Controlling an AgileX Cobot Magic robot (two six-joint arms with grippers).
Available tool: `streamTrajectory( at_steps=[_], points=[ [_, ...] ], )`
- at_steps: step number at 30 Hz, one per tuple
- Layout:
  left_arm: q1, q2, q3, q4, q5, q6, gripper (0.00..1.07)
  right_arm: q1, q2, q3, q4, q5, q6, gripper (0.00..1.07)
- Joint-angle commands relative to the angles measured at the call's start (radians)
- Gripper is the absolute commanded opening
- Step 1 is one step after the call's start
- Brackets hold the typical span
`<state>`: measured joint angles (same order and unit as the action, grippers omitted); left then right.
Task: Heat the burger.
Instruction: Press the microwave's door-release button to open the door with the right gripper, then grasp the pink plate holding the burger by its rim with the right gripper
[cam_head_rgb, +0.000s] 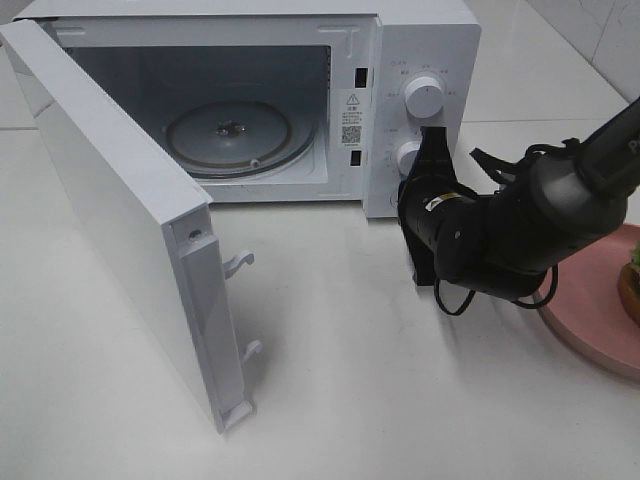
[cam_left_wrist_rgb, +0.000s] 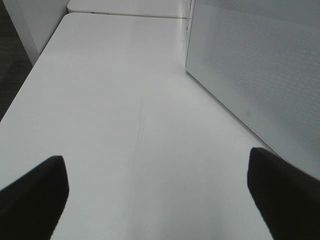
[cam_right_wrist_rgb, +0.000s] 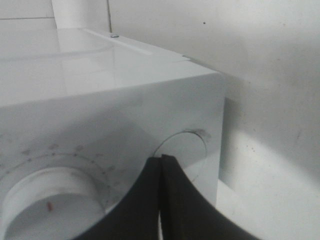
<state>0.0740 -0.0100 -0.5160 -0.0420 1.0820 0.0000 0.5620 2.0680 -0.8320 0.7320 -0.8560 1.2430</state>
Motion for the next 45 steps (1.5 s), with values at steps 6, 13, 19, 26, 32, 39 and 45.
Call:
streamTrajectory(
  at_steps=[6, 13, 19, 26, 32, 39, 45],
  points=[
    [0.003, -0.020, 0.001, -0.008, -0.013, 0.000, 0.90, 0.000, -0.097, 0.048, -0.018, 0.134, -0.145, 0.00],
    [0.003, -0.020, 0.001, -0.008, -0.013, 0.000, 0.90, -0.003, -0.201, 0.092, -0.019, 0.291, -0.401, 0.00],
    [0.003, -0.020, 0.001, -0.008, -0.013, 0.000, 0.90, -0.003, -0.278, 0.095, -0.022, 0.448, -0.656, 0.00],
    [0.003, -0.020, 0.001, -0.008, -0.013, 0.000, 0.90, -0.003, -0.370, 0.095, -0.066, 0.789, -1.031, 0.01],
    [0.003, -0.020, 0.001, -0.008, -0.013, 0.000, 0.90, -0.003, -0.431, 0.094, -0.247, 1.041, -1.122, 0.03],
    [0.003, -0.020, 0.001, -0.008, -0.013, 0.000, 0.90, -0.003, -0.506, 0.094, -0.455, 1.200, -1.122, 0.04],
    [0.003, -0.020, 0.001, -0.008, -0.013, 0.000, 0.90, -0.034, -0.588, 0.085, -0.568, 1.360, -1.122, 0.06]
  ],
)
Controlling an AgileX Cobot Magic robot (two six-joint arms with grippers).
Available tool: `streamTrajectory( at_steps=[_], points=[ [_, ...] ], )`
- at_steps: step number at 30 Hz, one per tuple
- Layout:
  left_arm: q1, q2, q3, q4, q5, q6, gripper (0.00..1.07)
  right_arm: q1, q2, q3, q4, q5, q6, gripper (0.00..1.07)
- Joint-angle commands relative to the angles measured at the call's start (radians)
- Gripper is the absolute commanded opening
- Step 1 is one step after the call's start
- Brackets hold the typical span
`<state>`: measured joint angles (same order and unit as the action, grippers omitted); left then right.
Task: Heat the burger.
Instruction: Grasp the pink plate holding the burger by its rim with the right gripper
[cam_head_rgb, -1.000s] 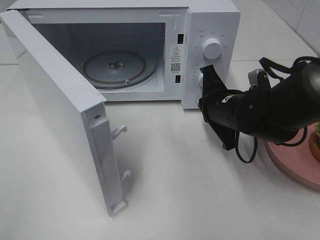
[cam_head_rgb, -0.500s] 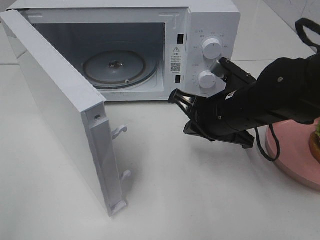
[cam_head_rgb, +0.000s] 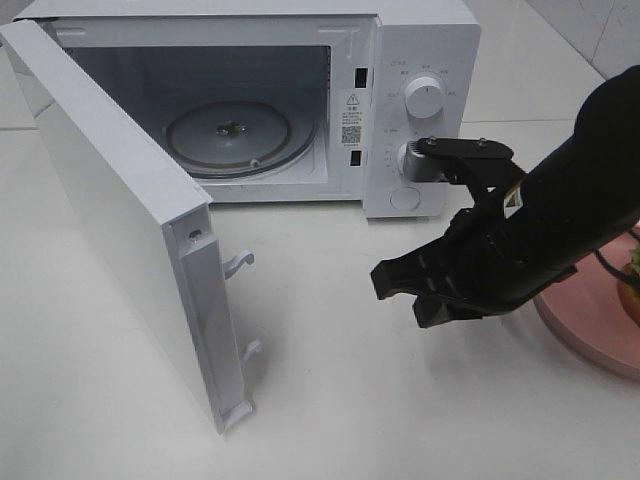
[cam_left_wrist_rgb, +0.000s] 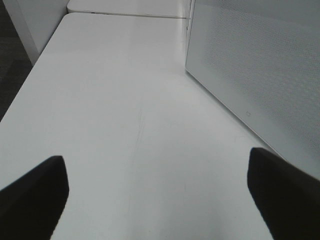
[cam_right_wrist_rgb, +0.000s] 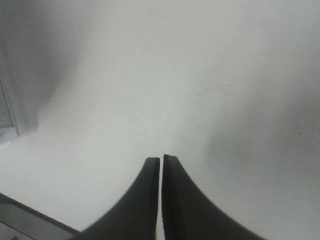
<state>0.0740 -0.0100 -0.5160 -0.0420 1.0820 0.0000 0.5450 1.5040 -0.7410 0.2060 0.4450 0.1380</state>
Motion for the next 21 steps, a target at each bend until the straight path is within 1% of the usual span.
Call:
streamTrajectory(
  at_steps=[1, 2, 3, 4, 6, 7, 8, 10, 11, 13, 14, 15, 16, 17, 18, 19, 20, 21],
  points=[
    [0.003, -0.020, 0.001, -0.008, -0.013, 0.000, 0.90, -0.040, -0.041, -0.020, -0.075, 0.126, -0.017, 0.07],
    [0.003, -0.020, 0.001, -0.008, -0.013, 0.000, 0.90, -0.040, -0.041, -0.020, -0.075, 0.126, -0.017, 0.07],
    [0.003, -0.020, 0.001, -0.008, -0.013, 0.000, 0.90, -0.064, -0.053, -0.040, -0.114, 0.195, -0.017, 0.08],
    [0.003, -0.020, 0.001, -0.008, -0.013, 0.000, 0.90, -0.064, -0.053, -0.040, -0.114, 0.195, -0.017, 0.08],
    [0.003, -0.020, 0.001, -0.008, -0.013, 0.000, 0.90, -0.097, -0.062, -0.084, -0.174, 0.303, -0.017, 0.10],
    [0.003, -0.020, 0.001, -0.008, -0.013, 0.000, 0.90, -0.097, -0.062, -0.084, -0.174, 0.303, -0.017, 0.10],
    [0.003, -0.020, 0.001, -0.008, -0.013, 0.000, 0.90, -0.119, -0.062, -0.111, -0.206, 0.354, -0.017, 0.12],
    [0.003, -0.020, 0.001, -0.008, -0.013, 0.000, 0.90, -0.133, -0.062, -0.126, -0.206, 0.371, -0.017, 0.14],
    [0.003, -0.020, 0.001, -0.008, -0.013, 0.000, 0.90, -0.158, -0.062, -0.151, -0.228, 0.396, -0.018, 0.16],
    [0.003, -0.020, 0.001, -0.008, -0.013, 0.000, 0.90, -0.168, -0.062, -0.165, -0.237, 0.403, -0.018, 0.17],
    [0.003, -0.020, 0.001, -0.008, -0.013, 0.000, 0.90, -0.193, -0.062, -0.190, -0.253, 0.409, -0.018, 0.22],
    [0.003, -0.020, 0.001, -0.008, -0.013, 0.000, 0.90, -0.193, -0.062, -0.190, -0.253, 0.409, -0.018, 0.22],
    [0.003, -0.020, 0.001, -0.008, -0.013, 0.000, 0.90, -0.202, -0.062, -0.199, -0.258, 0.409, -0.018, 0.25],
    [0.003, -0.020, 0.001, -0.008, -0.013, 0.000, 0.90, -0.223, -0.062, -0.215, -0.269, 0.408, -0.018, 0.37],
    [0.003, -0.020, 0.001, -0.008, -0.013, 0.000, 0.90, -0.223, -0.062, -0.215, -0.269, 0.408, -0.018, 0.37],
    [0.003, -0.020, 0.001, -0.008, -0.013, 0.000, 0.90, -0.242, -0.062, -0.222, -0.288, 0.398, -0.029, 0.54],
    [0.003, -0.020, 0.001, -0.008, -0.013, 0.000, 0.90, -0.250, -0.062, -0.222, -0.295, 0.388, -0.033, 0.63],
    [0.003, -0.020, 0.001, -0.008, -0.013, 0.000, 0.90, -0.250, -0.062, -0.222, -0.295, 0.388, -0.033, 0.63]
  ],
)
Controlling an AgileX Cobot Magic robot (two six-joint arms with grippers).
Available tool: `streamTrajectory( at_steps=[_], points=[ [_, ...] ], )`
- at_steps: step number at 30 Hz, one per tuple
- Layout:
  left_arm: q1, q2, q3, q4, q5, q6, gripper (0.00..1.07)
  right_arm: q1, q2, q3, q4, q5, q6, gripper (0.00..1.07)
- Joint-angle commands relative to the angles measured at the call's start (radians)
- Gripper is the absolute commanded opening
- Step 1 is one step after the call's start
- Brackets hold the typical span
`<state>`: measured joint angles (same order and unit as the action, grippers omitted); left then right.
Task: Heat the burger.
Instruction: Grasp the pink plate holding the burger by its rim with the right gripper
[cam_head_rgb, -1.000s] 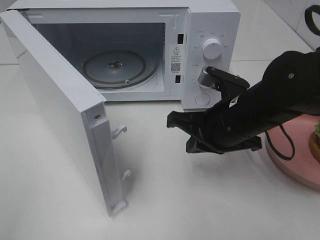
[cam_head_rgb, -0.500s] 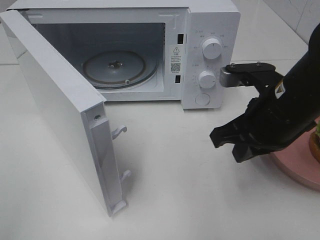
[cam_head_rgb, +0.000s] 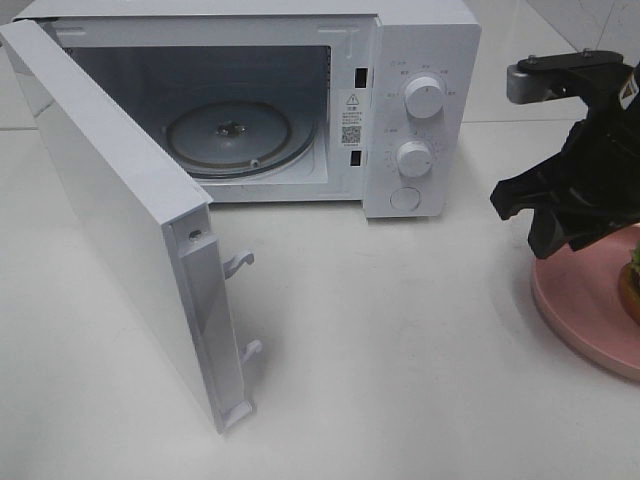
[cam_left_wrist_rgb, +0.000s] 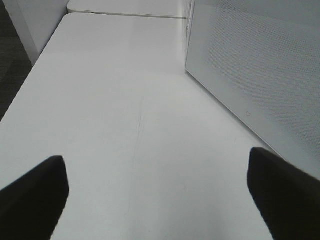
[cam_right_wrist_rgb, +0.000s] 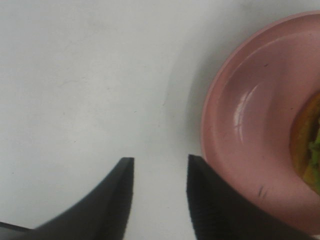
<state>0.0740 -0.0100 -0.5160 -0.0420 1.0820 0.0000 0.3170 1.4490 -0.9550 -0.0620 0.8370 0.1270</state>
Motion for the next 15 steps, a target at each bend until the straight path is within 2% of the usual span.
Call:
streamTrajectory(
  at_steps=[1, 2, 3, 4, 15],
  points=[
    [0.003, -0.020, 0.001, -0.008, -0.013, 0.000, 0.90, -0.032, -0.003, -0.008, -0.044, -0.019, -0.033, 0.81],
    [0.003, -0.020, 0.001, -0.008, -0.013, 0.000, 0.90, -0.038, 0.001, -0.008, -0.048, -0.028, -0.033, 0.90],
    [0.003, -0.020, 0.001, -0.008, -0.013, 0.000, 0.90, -0.038, 0.001, -0.008, -0.048, -0.028, -0.033, 0.90],
    [0.003, -0.020, 0.001, -0.008, -0.013, 0.000, 0.90, -0.038, 0.013, -0.008, -0.058, -0.036, -0.032, 1.03],
    [0.003, -0.020, 0.001, -0.008, -0.013, 0.000, 0.90, -0.038, 0.171, -0.008, -0.058, -0.069, -0.003, 1.00]
  ],
)
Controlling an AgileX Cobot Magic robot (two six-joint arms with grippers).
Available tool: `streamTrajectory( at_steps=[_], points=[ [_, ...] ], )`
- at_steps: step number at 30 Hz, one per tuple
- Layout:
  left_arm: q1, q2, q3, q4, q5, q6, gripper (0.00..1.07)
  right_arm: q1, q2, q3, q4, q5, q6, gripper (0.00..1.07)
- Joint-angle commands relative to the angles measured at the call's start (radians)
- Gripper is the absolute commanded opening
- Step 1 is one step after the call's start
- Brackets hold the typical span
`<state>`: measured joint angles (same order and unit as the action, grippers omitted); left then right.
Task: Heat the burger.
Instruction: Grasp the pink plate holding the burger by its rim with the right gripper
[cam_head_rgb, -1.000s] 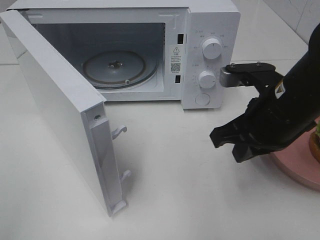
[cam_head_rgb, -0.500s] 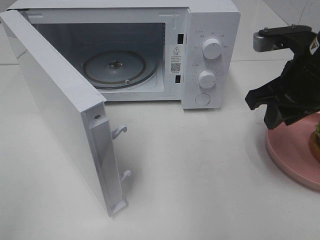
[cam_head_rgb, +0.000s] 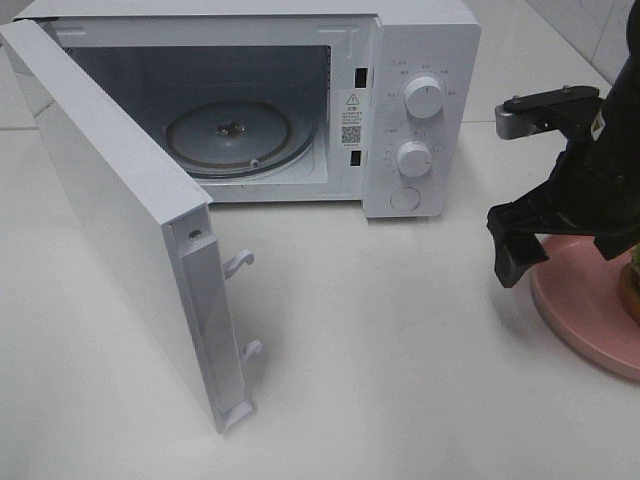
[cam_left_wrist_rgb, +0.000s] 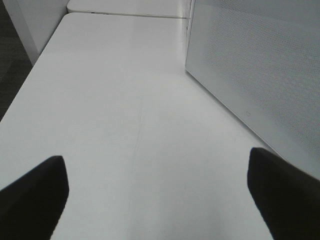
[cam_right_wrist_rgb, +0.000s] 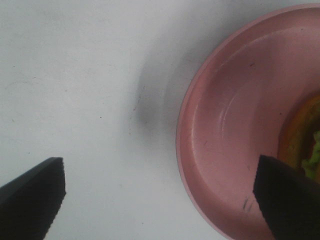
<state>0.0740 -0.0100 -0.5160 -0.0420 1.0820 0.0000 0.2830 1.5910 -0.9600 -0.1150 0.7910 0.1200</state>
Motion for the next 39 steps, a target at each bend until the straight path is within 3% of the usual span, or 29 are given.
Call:
streamTrajectory(
  at_steps=[1, 7, 19, 39],
  points=[
    [0.003, -0.020, 0.001, -0.008, -0.013, 0.000, 0.90, -0.004, 0.051, -0.003, -0.005, -0.040, 0.008, 1.00],
    [0.003, -0.020, 0.001, -0.008, -0.013, 0.000, 0.90, -0.004, 0.082, -0.003, -0.005, -0.059, 0.008, 0.99],
    [0.003, -0.020, 0.001, -0.008, -0.013, 0.000, 0.90, -0.103, 0.160, -0.003, 0.038, -0.145, -0.020, 0.97],
    [0.003, -0.020, 0.001, -0.008, -0.013, 0.000, 0.90, -0.108, 0.301, -0.003, 0.056, -0.223, -0.026, 0.93]
  ],
)
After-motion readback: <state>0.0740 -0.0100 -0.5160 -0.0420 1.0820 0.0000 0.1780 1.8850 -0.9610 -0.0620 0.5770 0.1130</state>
